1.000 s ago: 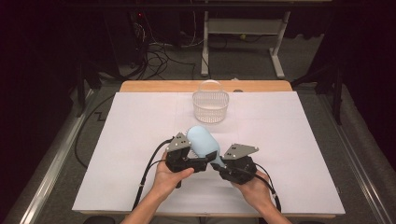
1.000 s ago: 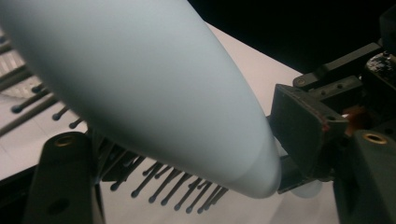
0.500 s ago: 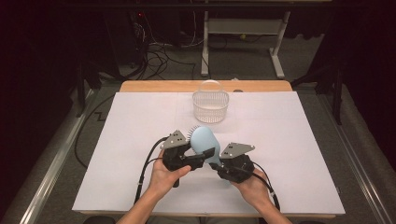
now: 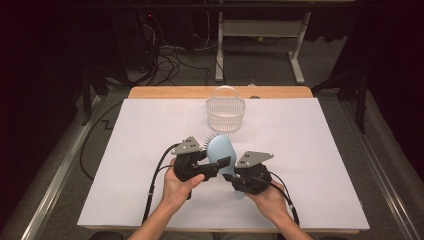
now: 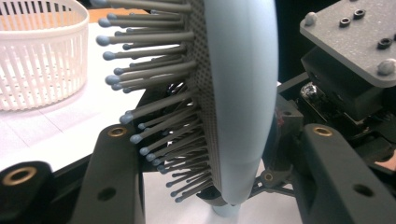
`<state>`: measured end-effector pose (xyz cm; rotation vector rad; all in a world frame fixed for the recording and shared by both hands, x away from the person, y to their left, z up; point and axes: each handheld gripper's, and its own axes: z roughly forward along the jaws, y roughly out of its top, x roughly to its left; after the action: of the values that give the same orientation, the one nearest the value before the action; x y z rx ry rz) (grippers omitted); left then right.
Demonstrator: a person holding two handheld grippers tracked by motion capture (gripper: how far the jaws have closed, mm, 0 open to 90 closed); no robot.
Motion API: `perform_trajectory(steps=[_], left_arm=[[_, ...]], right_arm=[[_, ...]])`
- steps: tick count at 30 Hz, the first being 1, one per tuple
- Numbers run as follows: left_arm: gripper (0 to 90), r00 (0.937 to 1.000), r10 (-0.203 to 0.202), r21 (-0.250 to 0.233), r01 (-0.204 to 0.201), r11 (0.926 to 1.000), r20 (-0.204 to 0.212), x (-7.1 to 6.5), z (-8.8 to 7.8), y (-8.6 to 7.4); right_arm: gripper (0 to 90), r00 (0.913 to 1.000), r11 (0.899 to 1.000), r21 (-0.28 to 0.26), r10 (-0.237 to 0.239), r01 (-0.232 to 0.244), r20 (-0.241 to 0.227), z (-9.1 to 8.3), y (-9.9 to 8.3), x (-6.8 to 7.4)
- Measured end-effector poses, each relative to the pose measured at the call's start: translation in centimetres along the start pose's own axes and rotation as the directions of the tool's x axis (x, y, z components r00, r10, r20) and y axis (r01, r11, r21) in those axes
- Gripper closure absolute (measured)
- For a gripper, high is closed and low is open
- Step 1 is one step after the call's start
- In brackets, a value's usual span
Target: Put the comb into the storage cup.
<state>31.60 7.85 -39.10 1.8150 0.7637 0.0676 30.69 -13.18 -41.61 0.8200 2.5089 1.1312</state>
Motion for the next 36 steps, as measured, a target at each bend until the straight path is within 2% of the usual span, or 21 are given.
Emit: perform_trajectory(steps=[10,16,24,28,36], left_arm=[[52.8,0.9999,0.014,-0.002,-0.014,0.9999,0.008,-0.1,-0.2,0.6],[53.0,1.0,0.003,-0.022,-0.003,0.9998,-0.007,0.3,-0.8,1.1],[52.9,0.9996,0.009,-0.032,-0.01,0.9995,-0.027,0.5,-1.1,1.6],[52.9,0.9994,0.005,-0.036,-0.007,0.9993,-0.035,0.7,-1.3,1.7],[52.9,0.9991,0.0,-0.052,-0.002,0.9986,-0.043,0.9,-1.7,2.1]], right_arm=[[67.9,0.9993,0.999,-0.027,0.029,-0.029,-0.022,-0.2,0.0,-0.3],[61.8,0.9982,0.998,-0.037,0.054,-0.055,-0.026,-0.6,-0.2,-0.8],[48.1,0.9976,0.996,-0.068,0.064,-0.066,-0.024,-1.1,-0.5,-1.2],[45.9,0.9962,0.994,-0.076,0.081,-0.083,-0.032,-1.5,-0.9,-1.6],[43.0,0.9959,0.989,-0.115,0.09,-0.091,-0.01,-2.6,-1.4,-2.3]])
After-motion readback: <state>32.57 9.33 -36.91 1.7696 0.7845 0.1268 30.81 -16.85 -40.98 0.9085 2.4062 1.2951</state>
